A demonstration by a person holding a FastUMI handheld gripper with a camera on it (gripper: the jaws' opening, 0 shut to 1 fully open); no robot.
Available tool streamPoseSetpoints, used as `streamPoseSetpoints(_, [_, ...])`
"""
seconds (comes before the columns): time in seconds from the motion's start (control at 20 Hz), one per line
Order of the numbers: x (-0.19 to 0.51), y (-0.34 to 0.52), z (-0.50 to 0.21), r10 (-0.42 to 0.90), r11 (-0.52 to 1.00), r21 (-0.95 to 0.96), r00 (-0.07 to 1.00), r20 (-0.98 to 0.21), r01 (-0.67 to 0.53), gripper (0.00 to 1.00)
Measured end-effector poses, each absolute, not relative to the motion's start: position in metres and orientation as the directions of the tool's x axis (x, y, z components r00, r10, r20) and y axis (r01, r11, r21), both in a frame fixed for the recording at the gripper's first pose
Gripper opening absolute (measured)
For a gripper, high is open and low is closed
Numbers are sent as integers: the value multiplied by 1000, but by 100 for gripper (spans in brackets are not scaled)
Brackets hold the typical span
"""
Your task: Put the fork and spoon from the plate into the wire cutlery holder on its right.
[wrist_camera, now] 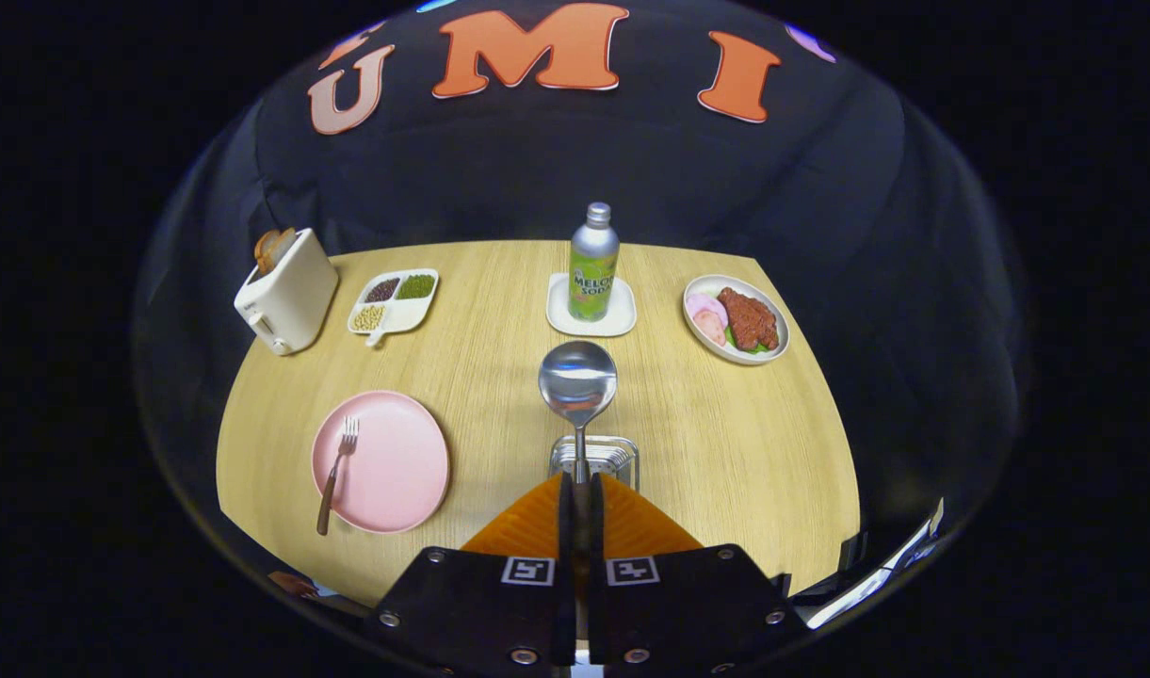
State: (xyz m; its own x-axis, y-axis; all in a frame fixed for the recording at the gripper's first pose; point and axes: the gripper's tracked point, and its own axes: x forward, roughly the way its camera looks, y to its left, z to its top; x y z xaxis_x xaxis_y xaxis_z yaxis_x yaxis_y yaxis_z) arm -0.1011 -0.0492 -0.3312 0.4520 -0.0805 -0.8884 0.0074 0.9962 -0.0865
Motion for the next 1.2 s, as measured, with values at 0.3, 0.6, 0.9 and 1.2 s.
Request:
streamPoseSetpoints(0.3, [-130, -67, -363, -109, 993, -118, 303, -947, -9, 6])
streamPoseSetpoints(0.6, [-153, -73, -383, -113, 989, -127, 169, -979, -74, 6])
streamPoseSetpoints(0.9, [-153, -74, -390, -107, 985, -118, 84, -991, -129, 7])
streamPoseSetpoints(1.2, [-134, -66, -405, -68, 994, -75, 87, -994, -76, 8])
